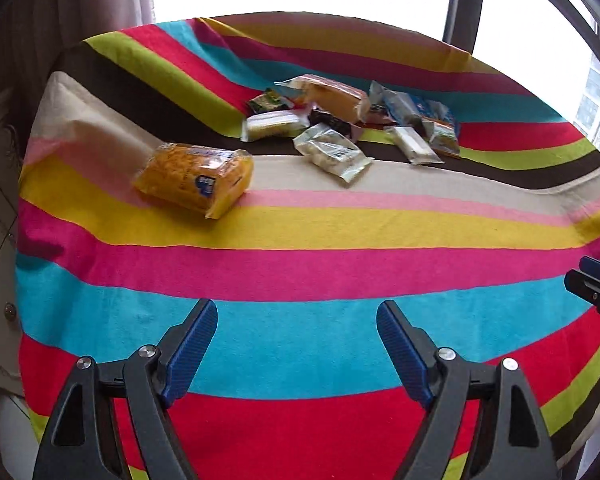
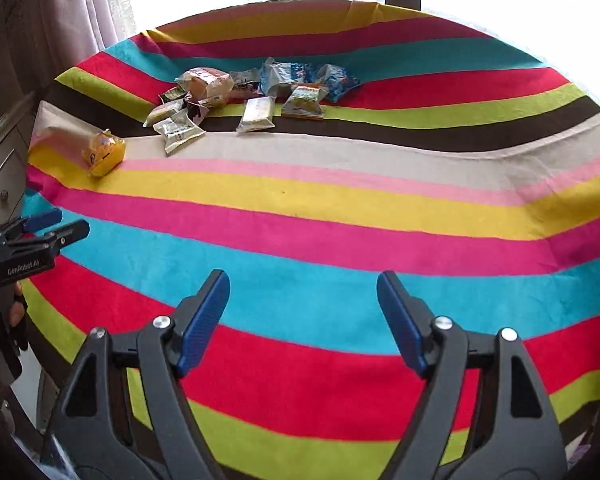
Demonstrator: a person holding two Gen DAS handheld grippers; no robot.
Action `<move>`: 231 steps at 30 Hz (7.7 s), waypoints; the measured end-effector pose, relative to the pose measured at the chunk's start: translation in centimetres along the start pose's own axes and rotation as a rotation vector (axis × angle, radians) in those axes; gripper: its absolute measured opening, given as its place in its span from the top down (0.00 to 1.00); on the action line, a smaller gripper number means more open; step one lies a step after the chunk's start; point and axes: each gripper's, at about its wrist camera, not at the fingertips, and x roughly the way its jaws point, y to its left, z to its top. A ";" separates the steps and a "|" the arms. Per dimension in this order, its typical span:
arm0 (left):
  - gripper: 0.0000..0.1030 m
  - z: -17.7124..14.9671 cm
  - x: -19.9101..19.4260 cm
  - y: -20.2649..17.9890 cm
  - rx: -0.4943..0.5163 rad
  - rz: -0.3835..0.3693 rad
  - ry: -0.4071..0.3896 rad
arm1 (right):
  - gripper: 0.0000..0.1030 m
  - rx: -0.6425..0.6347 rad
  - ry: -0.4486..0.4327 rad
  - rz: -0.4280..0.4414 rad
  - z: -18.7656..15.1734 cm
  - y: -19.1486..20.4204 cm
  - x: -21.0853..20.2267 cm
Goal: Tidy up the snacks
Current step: 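Grasp the orange meat-floss bread with left tool while right tool grasps clear cookie packet, then carry the bread and cookie packet over the white box, then open both tools to release the snacks into the box, return to table, then grasp the white nut candy packet with right tool while left tool grasps clear cake packet, then carry the candy packet and cake packet over the white box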
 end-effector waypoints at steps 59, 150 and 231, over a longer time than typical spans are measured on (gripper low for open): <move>0.52 -5.6 -4.3 -5.4 0.042 -0.151 -0.006 | 0.62 -0.251 0.039 -0.107 -6.1 3.6 -3.7; 0.44 -19.4 -15.7 -40.9 0.950 -0.748 0.130 | 0.37 0.505 0.166 -0.508 -33.2 -16.1 -24.3; 0.64 -0.5 1.5 -2.6 0.154 -0.122 0.079 | 0.55 -0.232 0.009 0.132 0.9 8.8 7.2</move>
